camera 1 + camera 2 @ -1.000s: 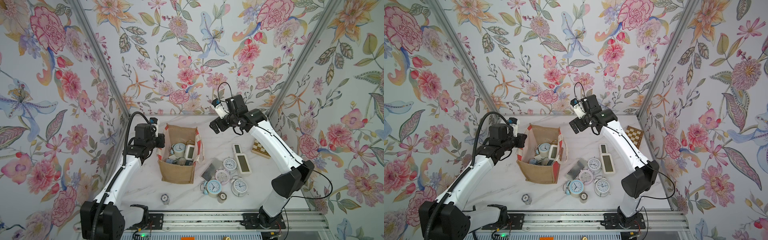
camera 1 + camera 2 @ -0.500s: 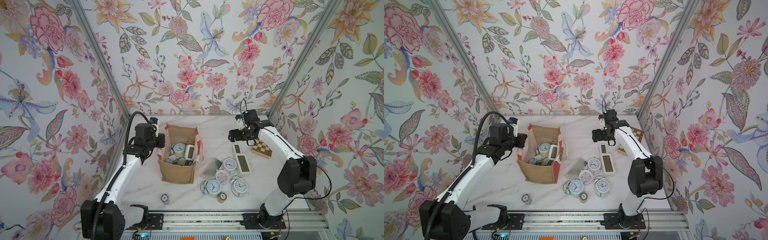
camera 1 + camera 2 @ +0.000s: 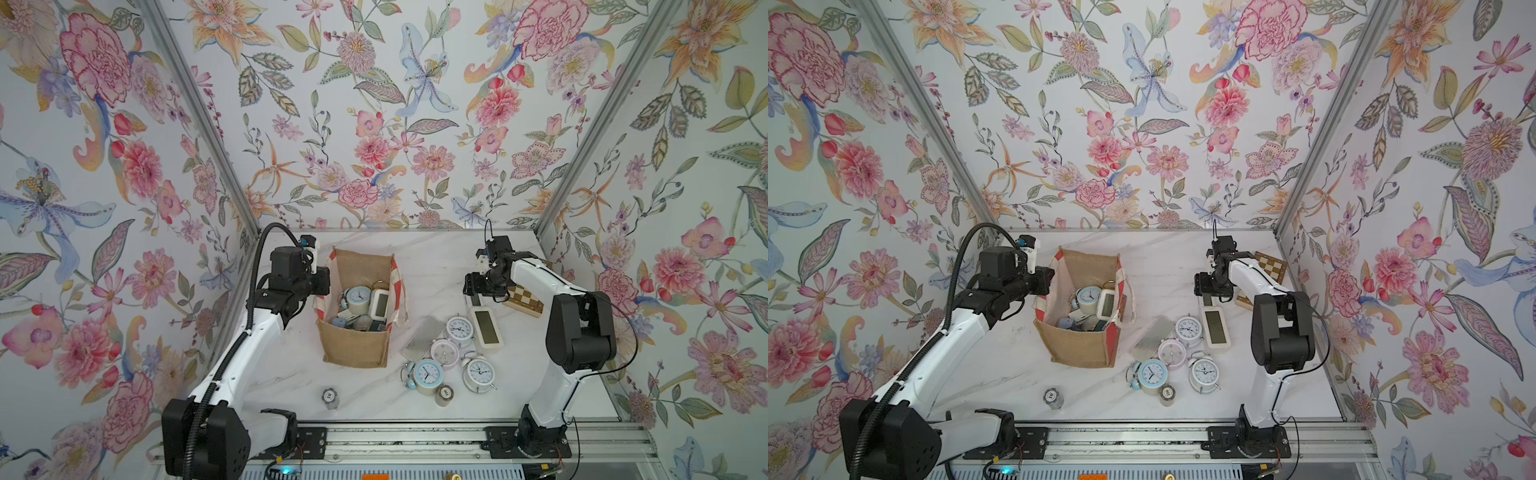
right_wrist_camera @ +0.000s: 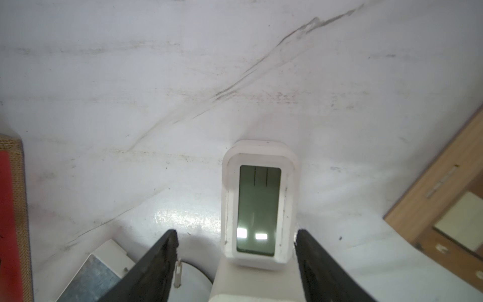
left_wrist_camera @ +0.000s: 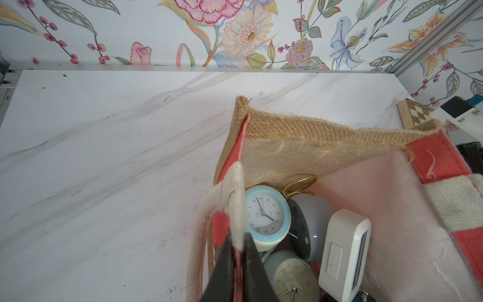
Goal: Put the alarm clock into the canvas bag
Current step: Pick up the alarm from the center of the board.
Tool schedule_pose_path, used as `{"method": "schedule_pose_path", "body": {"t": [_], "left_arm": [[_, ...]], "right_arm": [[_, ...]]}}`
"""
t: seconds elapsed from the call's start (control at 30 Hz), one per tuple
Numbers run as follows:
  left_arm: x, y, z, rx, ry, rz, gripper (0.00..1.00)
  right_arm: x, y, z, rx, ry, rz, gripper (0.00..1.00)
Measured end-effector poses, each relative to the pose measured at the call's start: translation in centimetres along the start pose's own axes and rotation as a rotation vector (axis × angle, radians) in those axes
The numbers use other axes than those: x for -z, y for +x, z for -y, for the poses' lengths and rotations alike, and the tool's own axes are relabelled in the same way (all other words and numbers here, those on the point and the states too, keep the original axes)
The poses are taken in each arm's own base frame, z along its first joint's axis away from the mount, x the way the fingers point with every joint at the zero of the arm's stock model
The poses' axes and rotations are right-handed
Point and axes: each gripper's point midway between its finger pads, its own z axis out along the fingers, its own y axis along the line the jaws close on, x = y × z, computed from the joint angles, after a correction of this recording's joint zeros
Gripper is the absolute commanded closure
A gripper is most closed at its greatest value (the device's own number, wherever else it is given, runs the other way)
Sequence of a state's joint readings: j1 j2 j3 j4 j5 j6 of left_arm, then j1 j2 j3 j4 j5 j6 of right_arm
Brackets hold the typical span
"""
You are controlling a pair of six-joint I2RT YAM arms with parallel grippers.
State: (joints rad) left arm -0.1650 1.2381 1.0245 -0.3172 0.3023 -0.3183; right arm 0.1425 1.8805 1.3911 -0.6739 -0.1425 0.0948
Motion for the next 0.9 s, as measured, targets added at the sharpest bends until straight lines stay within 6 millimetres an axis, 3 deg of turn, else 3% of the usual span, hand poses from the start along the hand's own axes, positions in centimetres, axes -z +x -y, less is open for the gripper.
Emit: {"method": "schedule_pose_path", "body": {"t": [0.33, 0.9], "left_arm": [[0.0, -0.1, 0.0, 0.000, 0.001, 0.002, 0.89], [0.1, -0.2, 0.0, 0.000, 0.001, 0.002, 0.89]], "right_arm": [[-2.8, 1.1, 1.0, -0.004, 0.037, -0.065, 0.31], [-3.0, 1.1, 1.2, 0.003, 0.041, -0.069, 0.50]]}}
